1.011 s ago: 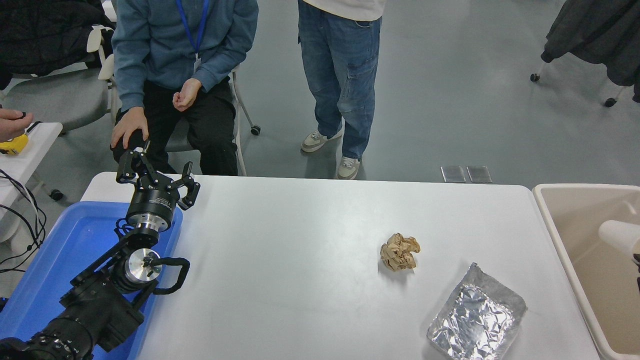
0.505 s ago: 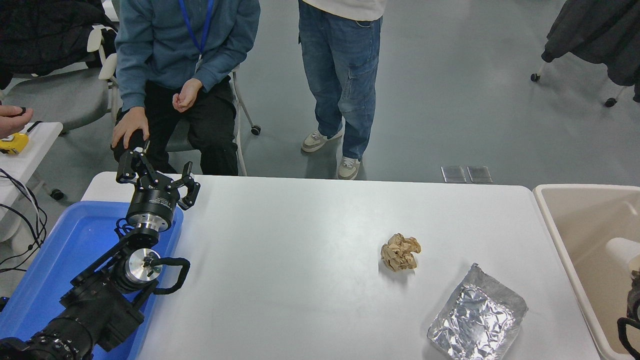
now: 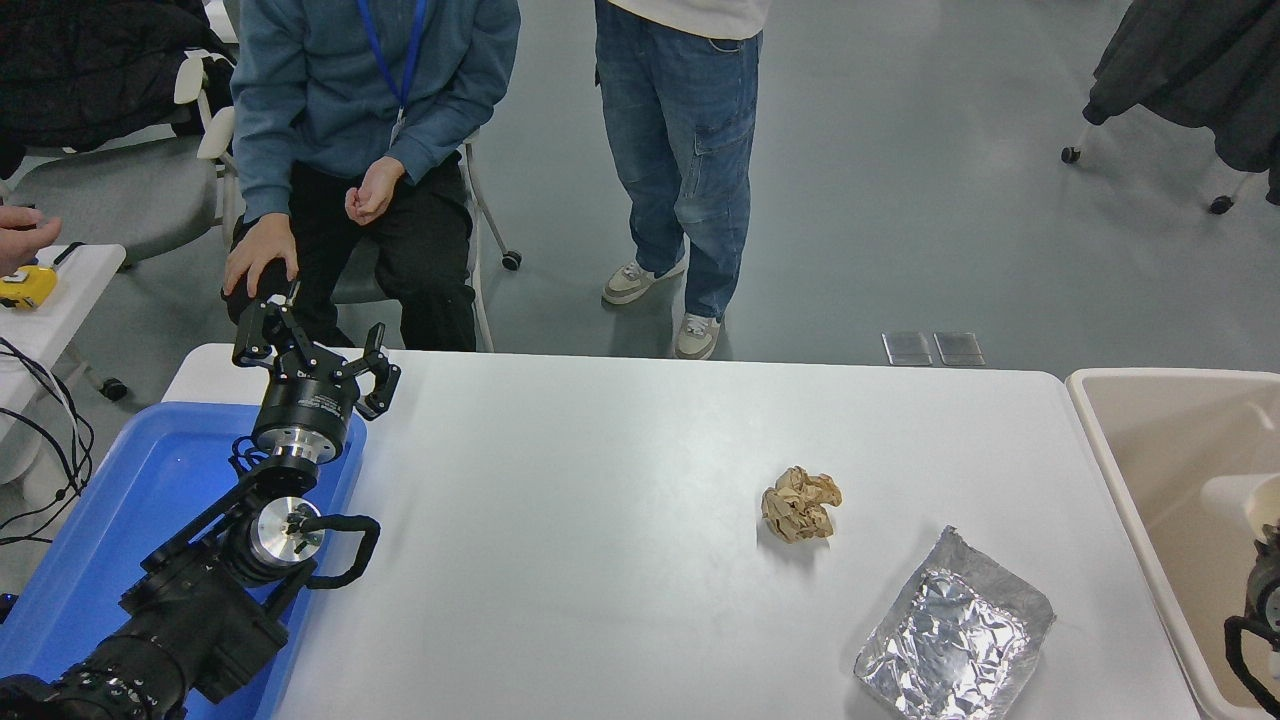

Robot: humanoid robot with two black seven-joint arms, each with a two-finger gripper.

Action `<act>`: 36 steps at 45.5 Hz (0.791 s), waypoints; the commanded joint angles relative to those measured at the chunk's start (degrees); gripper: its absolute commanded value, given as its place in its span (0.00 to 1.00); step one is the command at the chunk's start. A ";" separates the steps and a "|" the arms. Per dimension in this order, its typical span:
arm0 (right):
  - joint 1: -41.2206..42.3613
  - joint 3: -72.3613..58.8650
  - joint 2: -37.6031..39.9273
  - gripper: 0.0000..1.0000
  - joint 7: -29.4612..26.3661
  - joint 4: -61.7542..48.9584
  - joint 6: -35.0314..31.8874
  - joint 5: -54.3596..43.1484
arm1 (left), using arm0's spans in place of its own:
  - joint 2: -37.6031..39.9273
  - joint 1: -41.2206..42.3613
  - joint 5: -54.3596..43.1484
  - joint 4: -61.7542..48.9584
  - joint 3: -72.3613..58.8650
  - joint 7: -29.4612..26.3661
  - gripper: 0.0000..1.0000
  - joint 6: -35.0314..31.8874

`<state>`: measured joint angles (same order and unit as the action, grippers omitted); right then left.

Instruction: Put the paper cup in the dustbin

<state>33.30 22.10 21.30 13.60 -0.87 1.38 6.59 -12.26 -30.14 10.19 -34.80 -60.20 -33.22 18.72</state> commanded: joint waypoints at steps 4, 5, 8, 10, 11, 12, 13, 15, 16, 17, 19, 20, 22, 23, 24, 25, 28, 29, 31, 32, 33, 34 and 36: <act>0.37 0.58 -0.03 1.00 -0.16 -0.01 0.03 0.01 | 0.04 0.00 0.00 0.00 -0.01 0.00 1.00 0.00; 0.37 0.58 -0.03 1.00 -0.16 -0.01 -0.06 0.01 | -0.04 0.00 0.00 0.00 -0.01 0.00 1.00 0.00; 0.37 0.58 -0.03 1.00 -0.16 -0.01 0.03 0.01 | -0.05 0.00 0.00 0.00 -0.01 0.00 1.00 0.00; 0.37 0.58 -0.03 1.00 -0.16 -0.01 0.03 0.01 | -0.05 0.00 0.00 0.00 -0.01 0.00 1.00 0.00; 0.37 0.58 -0.03 1.00 -0.16 -0.01 0.03 0.01 | -0.05 0.00 0.00 0.09 -0.01 0.00 1.00 0.00; 0.37 0.58 -0.03 1.00 -0.16 -0.01 0.03 0.01 | -0.05 0.00 0.00 0.00 -0.01 0.00 1.00 0.00; 0.37 0.58 -0.03 1.00 -0.16 -0.01 0.03 0.01 | -0.05 0.00 0.00 0.00 -0.01 0.00 1.00 0.00; 0.37 0.58 -0.03 1.00 -0.16 -0.01 0.03 0.01 | -0.05 0.00 0.00 0.00 -0.01 0.00 1.00 0.00; 0.37 0.58 -0.03 1.00 -0.16 -0.01 0.03 0.01 | -0.05 0.00 0.00 0.00 -0.01 0.00 1.00 0.00; 0.37 0.75 -0.03 1.00 -0.16 -0.01 0.03 0.01 | -0.05 0.00 0.00 0.09 0.08 0.00 1.00 0.00; 0.37 1.02 0.05 1.00 -0.16 -0.01 0.03 0.01 | -0.05 0.00 -0.08 0.09 -0.01 0.00 1.00 0.00; 0.37 1.28 0.05 1.00 -0.16 -0.01 0.03 0.01 | -0.13 0.00 -0.09 0.09 -0.01 0.00 1.00 0.00; 0.37 1.37 0.14 1.00 -0.16 -0.01 -0.06 0.01 | -0.13 0.08 -0.09 0.09 -0.01 0.00 1.00 0.00; 0.37 1.37 0.23 1.00 -0.16 -0.09 -0.15 0.01 | -0.13 0.09 -0.09 0.17 -0.01 0.00 1.00 0.00; 0.37 1.37 0.32 1.00 -0.16 -0.01 -0.15 0.01 | -0.13 0.09 -0.09 0.18 -0.01 0.00 1.00 -0.08; 0.37 1.37 0.32 1.00 -0.16 -0.01 -0.15 0.01 | -0.13 0.09 -0.09 0.18 -0.01 -0.09 1.00 0.00; 0.37 1.37 0.49 1.00 -0.16 -0.01 -0.24 0.01 | -0.13 0.17 -0.09 0.18 -0.01 -0.09 1.00 0.00; 0.37 1.37 0.58 1.00 -0.16 -0.01 -0.24 0.01 | -0.13 0.17 -0.09 0.18 -0.01 -0.09 1.00 -0.08; 0.37 1.37 0.58 1.00 -0.16 -0.01 -0.24 0.01 | -0.13 0.09 -0.09 0.18 -0.01 -0.09 1.00 0.00; 0.37 1.37 0.58 1.00 -0.16 -0.09 -0.24 0.01 | -0.13 0.09 -0.09 0.18 -0.01 -0.09 1.00 0.00; 0.37 1.37 0.67 1.00 -0.16 -0.09 -0.24 0.01 | -0.13 0.09 -0.09 0.18 -0.01 -0.09 1.00 0.00; 0.45 1.46 0.67 1.00 -0.16 -0.09 -0.15 0.09 | -0.13 0.09 -0.09 0.18 -0.01 -0.09 1.00 -0.08; 0.45 2.24 0.76 1.00 -0.07 -0.09 -0.15 0.09 | -0.05 0.09 -0.09 0.18 -0.01 -0.09 1.00 0.00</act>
<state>33.66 23.32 21.70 13.45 -0.90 1.24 6.60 -12.37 -30.06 10.12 -34.66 -60.20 -33.29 18.72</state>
